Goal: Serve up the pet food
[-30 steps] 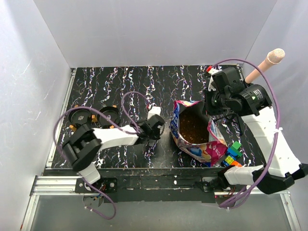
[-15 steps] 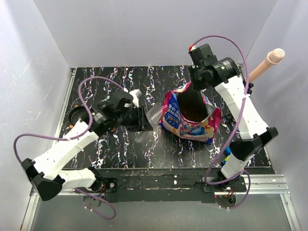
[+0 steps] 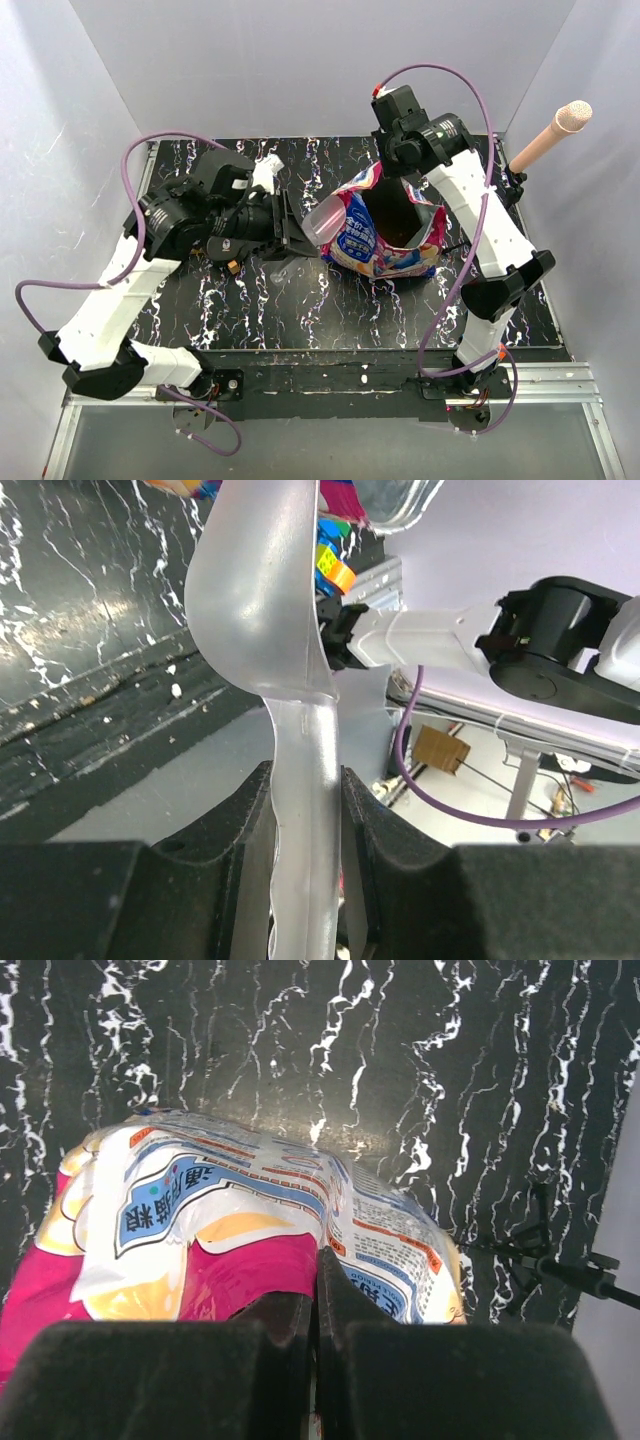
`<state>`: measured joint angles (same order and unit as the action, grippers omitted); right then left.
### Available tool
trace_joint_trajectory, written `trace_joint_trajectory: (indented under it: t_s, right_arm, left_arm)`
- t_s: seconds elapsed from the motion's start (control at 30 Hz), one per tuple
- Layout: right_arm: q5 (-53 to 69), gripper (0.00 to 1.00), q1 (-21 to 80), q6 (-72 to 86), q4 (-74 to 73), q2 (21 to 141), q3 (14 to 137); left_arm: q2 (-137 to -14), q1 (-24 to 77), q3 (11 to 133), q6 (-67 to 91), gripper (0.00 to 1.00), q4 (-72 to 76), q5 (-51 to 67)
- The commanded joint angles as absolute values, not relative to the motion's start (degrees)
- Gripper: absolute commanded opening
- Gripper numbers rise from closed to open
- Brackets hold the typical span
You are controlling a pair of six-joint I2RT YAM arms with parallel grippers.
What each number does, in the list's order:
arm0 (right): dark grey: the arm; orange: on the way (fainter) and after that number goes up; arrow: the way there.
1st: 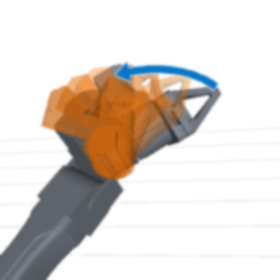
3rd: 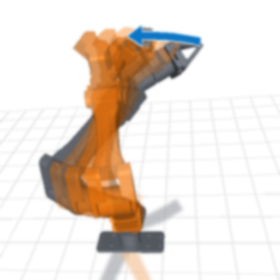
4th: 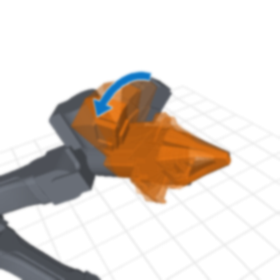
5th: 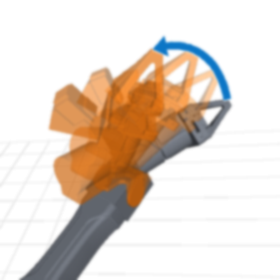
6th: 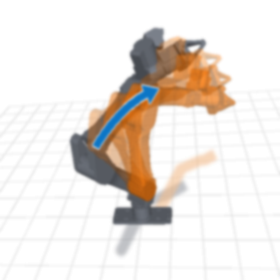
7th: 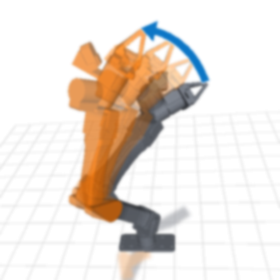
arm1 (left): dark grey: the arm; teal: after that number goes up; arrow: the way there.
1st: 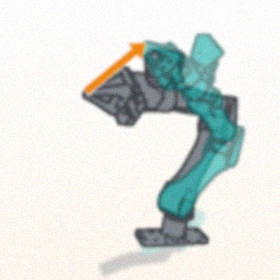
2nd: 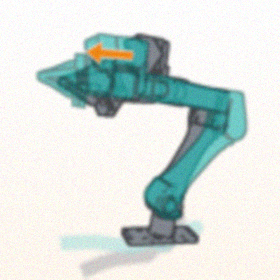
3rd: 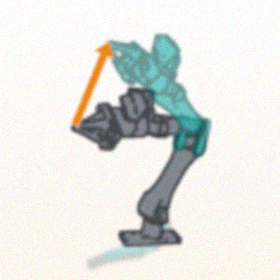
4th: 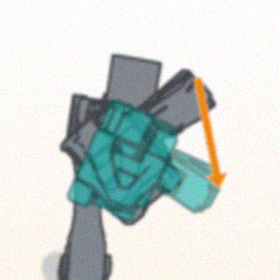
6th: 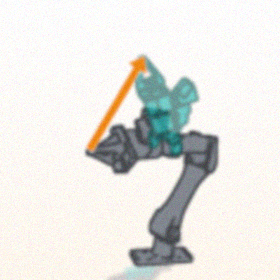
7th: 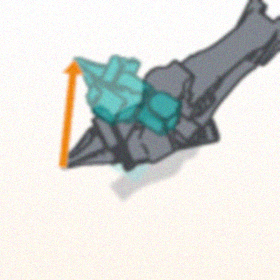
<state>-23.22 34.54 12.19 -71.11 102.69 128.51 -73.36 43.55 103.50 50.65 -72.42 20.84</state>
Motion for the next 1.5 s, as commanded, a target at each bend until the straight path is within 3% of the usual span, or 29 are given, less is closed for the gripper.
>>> trace_joint_trajectory:
  t_s: [0.0,0.47,0.73,0.93,1.03,1.47]
  right_arm:
    - [-34.1,0.01,33.2,14.0,-59.8,98.7,137.4]
    - [-36.8,0.01,32.4,13.4,-61.0,94.9,132.6]
    - [-41.3,0.01,40.6,11.8,-56.4,92.4,130.4]
    - [-44.5,0.01,47.6,8.7,-44.0,85.8,118.6]
    - [-43.8,0.01,49.4,8.6,-42.5,84.8,116.3]
    - [-42.0,0.01,51.6,8.7,-43.1,86.1,116.3]
  left_arm:
    - [-76.2,43.2,107.2,53.7,0.0,-74.7,25.9]
    - [-92.6,42.8,121.6,59.1,0.0,-72.7,41.1]
    - [-96.6,37.4,112.3,67.4,0.0,-74.1,41.1]
    - [-84.4,37.4,87.3,102.0,0.0,-56.6,37.4]
    - [-78.1,37.6,82.6,111.1,0.0,-55.5,31.2]
    - [-86.5,38.8,84.1,103.3,0.0,-55.3,26.5]
